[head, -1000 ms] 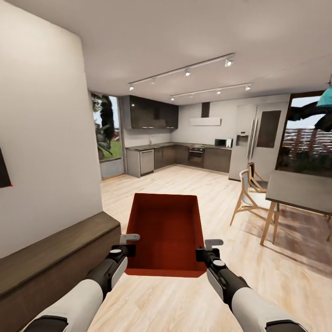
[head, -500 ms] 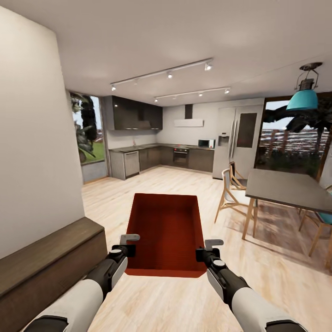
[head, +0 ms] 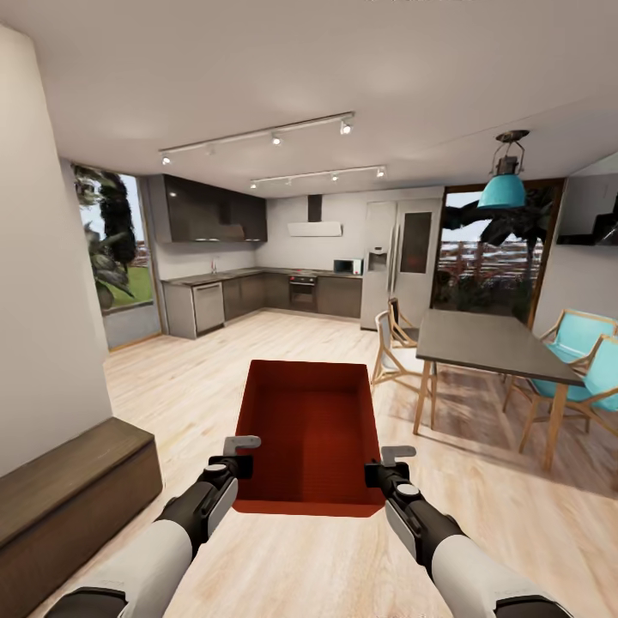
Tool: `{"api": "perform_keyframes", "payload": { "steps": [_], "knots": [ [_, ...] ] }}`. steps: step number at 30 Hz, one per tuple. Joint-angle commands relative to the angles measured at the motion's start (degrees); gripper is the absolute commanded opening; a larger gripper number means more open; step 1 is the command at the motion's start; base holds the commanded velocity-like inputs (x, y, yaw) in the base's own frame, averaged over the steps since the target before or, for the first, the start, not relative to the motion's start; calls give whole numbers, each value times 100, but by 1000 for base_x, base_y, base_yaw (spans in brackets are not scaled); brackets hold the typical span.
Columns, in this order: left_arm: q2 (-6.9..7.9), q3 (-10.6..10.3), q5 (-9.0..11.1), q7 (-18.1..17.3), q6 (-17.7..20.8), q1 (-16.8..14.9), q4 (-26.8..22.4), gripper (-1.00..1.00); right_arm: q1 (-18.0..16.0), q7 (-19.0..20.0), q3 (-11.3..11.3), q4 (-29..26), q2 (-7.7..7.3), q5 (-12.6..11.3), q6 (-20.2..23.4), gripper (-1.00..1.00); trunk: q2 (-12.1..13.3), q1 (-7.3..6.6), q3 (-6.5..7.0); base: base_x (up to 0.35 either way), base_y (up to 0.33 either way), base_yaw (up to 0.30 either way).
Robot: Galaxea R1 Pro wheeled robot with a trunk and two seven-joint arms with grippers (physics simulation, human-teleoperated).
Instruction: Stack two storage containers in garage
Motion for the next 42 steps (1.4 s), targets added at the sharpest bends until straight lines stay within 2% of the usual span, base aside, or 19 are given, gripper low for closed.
{"api": "perform_keyframes", "payload": {
  "steps": [1, 42],
  "knots": [
    [122, 454, -49, 57, -280, -3, -34, -100, -6, -23, -63, 12, -4, -106, -10, -100, -6, 0, -8, 0, 0, -283],
    [120, 447, -56, 92, -285, -3, -34, -100, -6, -23, -54, 12, -12, -106, -10, -100, -6, 0, -8, 0, 0, -283]
  ]
}}
